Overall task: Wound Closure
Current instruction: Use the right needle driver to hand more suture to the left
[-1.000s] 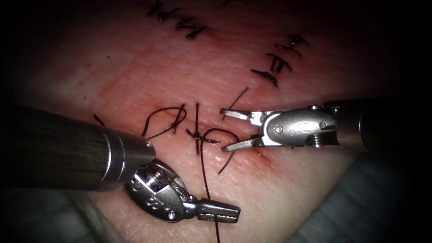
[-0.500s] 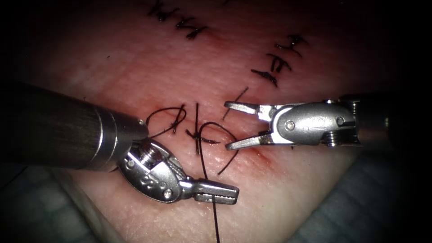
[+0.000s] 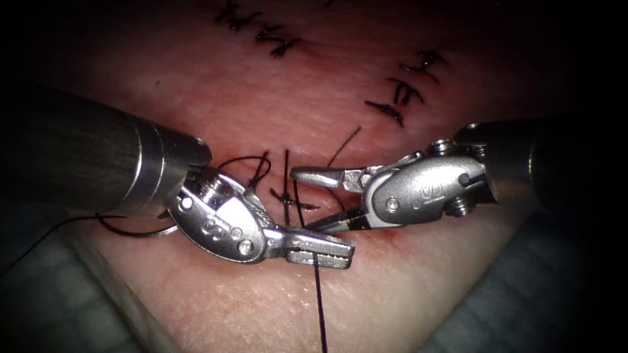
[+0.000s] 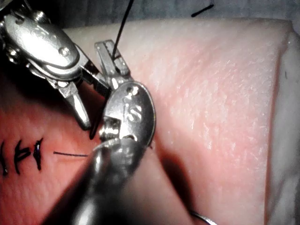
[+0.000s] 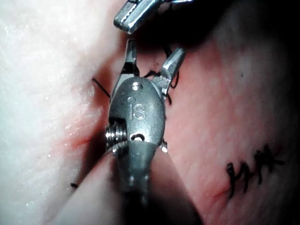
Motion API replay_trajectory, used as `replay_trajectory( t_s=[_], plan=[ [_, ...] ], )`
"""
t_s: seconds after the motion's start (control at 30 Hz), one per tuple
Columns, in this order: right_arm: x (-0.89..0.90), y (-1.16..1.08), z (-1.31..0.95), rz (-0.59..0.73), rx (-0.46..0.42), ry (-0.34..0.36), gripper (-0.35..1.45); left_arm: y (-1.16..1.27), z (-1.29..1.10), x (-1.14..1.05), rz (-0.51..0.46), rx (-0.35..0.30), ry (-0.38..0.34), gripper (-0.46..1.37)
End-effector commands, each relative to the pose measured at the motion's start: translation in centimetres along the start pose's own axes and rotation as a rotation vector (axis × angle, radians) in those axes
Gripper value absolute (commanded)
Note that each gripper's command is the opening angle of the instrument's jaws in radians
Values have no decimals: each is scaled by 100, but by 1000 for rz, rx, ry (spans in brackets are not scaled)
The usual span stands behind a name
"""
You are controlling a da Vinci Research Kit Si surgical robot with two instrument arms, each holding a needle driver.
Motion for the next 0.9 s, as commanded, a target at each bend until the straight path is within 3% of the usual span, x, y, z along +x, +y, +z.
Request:
replay_trajectory(
  t_s=[0.03, 0.27, 0.37, 0.47, 0.5, 0.9],
  plan=[
    [1, 0, 2, -3, -1, 16, 97, -1, 1, -1, 0, -9, 0, -35],
    [7, -2, 13, -11, 3, 54, 82, 0, 1, -1, 0, -10, 1, -35],
    [8, -2, 17, -11, 2, 54, 65, 0, 1, -2, 1, -10, 2, -35],
    [8, -3, 19, -15, 7, 65, -23, 0, 1, -2, 1, -10, 2, -35],
    [8, -3, 19, -16, 9, 68, -35, 0, 1, -2, 1, -10, 2, -35],
    [8, -4, 16, -17, 43, 53, -35, 1, 1, -1, 1, -7, 7, -35]
  ],
)
